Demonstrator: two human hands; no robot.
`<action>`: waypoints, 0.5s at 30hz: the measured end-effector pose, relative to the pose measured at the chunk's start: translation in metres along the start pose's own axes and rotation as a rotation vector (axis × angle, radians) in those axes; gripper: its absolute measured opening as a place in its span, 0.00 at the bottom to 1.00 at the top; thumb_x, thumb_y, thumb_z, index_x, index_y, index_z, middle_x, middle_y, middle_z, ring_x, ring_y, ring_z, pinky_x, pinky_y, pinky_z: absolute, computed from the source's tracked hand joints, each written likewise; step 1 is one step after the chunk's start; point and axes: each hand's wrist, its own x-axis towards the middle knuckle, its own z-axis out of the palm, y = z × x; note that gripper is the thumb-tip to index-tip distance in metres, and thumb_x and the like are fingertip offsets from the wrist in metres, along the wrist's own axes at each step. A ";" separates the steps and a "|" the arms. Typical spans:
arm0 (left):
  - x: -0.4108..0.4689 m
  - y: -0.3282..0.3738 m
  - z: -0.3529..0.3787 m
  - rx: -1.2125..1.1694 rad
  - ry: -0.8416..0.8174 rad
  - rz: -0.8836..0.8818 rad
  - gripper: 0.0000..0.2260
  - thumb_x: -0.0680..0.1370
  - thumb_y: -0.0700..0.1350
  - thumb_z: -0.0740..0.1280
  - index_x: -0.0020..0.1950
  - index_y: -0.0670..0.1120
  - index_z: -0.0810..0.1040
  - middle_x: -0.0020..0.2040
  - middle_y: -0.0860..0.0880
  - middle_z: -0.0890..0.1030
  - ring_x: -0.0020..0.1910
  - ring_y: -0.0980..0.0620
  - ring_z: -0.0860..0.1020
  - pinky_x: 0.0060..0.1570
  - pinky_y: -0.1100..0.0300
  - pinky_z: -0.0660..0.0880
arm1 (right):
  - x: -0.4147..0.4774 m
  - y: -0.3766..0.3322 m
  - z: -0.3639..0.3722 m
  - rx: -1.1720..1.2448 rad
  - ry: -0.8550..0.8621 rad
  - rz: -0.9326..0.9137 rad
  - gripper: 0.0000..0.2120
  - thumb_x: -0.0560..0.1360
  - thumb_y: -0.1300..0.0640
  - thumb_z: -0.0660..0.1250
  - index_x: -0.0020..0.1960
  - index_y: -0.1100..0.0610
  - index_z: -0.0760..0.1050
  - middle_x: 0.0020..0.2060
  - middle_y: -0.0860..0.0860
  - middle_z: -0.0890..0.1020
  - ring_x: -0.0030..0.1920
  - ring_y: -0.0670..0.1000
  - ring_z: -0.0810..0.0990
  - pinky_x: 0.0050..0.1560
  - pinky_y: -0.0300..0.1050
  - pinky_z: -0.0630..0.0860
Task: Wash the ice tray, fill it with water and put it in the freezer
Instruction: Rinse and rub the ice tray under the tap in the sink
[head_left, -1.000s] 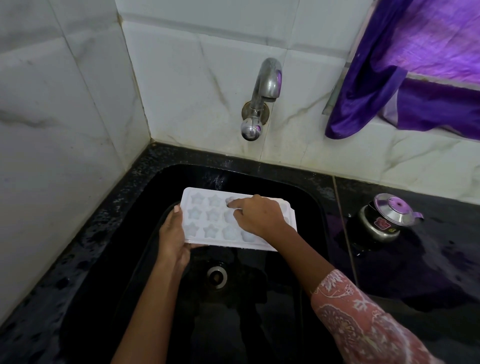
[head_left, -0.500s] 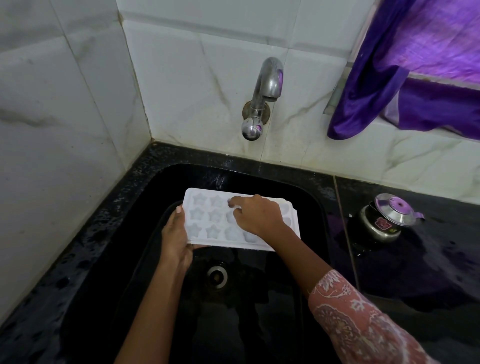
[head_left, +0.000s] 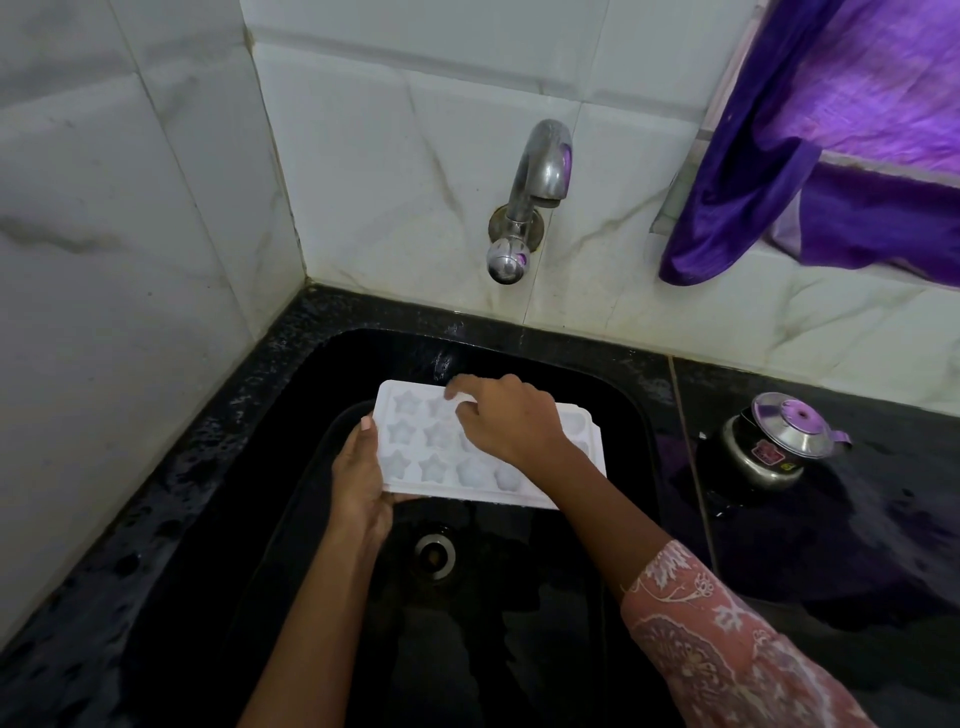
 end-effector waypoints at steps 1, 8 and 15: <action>0.000 0.000 0.000 -0.005 -0.003 0.004 0.15 0.80 0.53 0.57 0.57 0.47 0.77 0.52 0.43 0.82 0.50 0.43 0.81 0.40 0.50 0.79 | 0.000 -0.003 -0.001 0.008 -0.031 -0.004 0.16 0.79 0.56 0.54 0.63 0.48 0.72 0.42 0.51 0.76 0.39 0.51 0.74 0.41 0.40 0.66; 0.000 0.001 0.001 -0.015 0.011 -0.002 0.16 0.80 0.53 0.58 0.59 0.45 0.76 0.53 0.42 0.82 0.51 0.41 0.81 0.42 0.48 0.79 | 0.006 -0.014 0.007 -0.011 -0.168 0.042 0.18 0.80 0.56 0.53 0.67 0.47 0.71 0.61 0.52 0.77 0.56 0.55 0.78 0.49 0.43 0.70; 0.001 0.001 0.001 0.015 0.004 0.013 0.14 0.80 0.53 0.58 0.55 0.47 0.78 0.52 0.42 0.82 0.50 0.42 0.81 0.45 0.49 0.79 | 0.008 -0.014 0.006 -0.013 -0.191 0.052 0.18 0.80 0.55 0.53 0.68 0.46 0.70 0.64 0.51 0.75 0.58 0.55 0.77 0.53 0.44 0.72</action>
